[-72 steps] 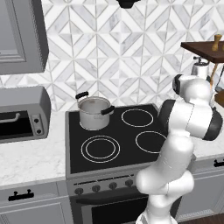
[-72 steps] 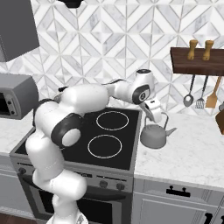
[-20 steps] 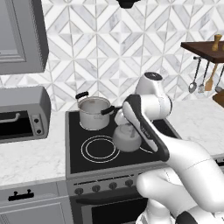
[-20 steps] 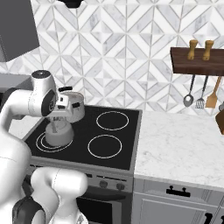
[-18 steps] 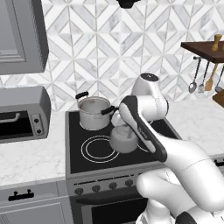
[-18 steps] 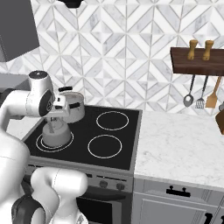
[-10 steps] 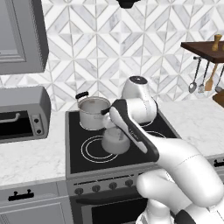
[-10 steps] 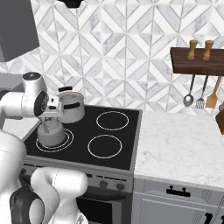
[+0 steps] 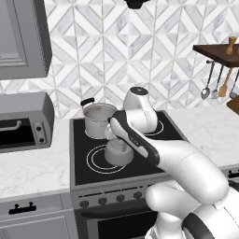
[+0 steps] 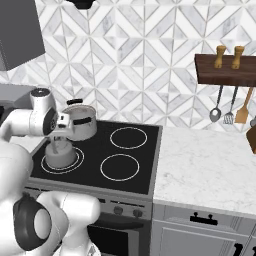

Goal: Pick the kettle from the counter and place it on a stove burner. Then turn the burner on.

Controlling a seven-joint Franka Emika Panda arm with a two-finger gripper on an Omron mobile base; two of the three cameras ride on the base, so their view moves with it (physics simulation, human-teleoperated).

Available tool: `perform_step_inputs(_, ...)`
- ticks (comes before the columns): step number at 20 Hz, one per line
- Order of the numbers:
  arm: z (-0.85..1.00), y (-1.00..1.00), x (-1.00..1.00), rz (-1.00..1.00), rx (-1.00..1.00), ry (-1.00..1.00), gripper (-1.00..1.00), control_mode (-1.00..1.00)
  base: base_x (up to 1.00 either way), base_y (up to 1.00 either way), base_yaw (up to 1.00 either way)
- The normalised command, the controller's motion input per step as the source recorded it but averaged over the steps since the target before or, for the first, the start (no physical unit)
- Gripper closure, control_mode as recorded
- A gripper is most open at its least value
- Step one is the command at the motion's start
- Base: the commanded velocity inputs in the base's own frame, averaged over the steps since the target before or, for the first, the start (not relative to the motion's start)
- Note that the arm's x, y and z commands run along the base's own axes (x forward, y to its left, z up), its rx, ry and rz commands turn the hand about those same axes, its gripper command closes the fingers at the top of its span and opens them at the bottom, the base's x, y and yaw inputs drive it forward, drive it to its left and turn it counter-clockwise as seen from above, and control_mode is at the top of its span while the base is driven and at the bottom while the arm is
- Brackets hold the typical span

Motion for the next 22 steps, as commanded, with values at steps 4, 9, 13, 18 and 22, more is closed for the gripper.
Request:
perform_step_inputs(4, -0.24, 0.23, 0.01, 0.00, -0.01, 0.00, 1.00, -1.00, 0.00, 0.00, 0.00)
perform_step_inputs(9, -0.17, 0.22, 0.07, 0.00, -0.02, 0.00, 1.00, -1.00, 0.00, 0.00, 0.00)
perform_step_inputs(13, -0.16, 0.10, 0.14, 0.00, -0.03, 0.00, 1.00, -1.00, 0.00, 0.00, 0.00)
perform_step_inputs(18, -0.28, 0.05, 0.18, 0.00, -0.01, 0.00, 1.00, -1.00, 0.00, 0.00, 0.00)
perform_step_inputs(22, -0.21, 0.01, 0.26, 0.00, 0.00, 0.00, 1.00, -1.00, 0.00, 0.00, 0.00)
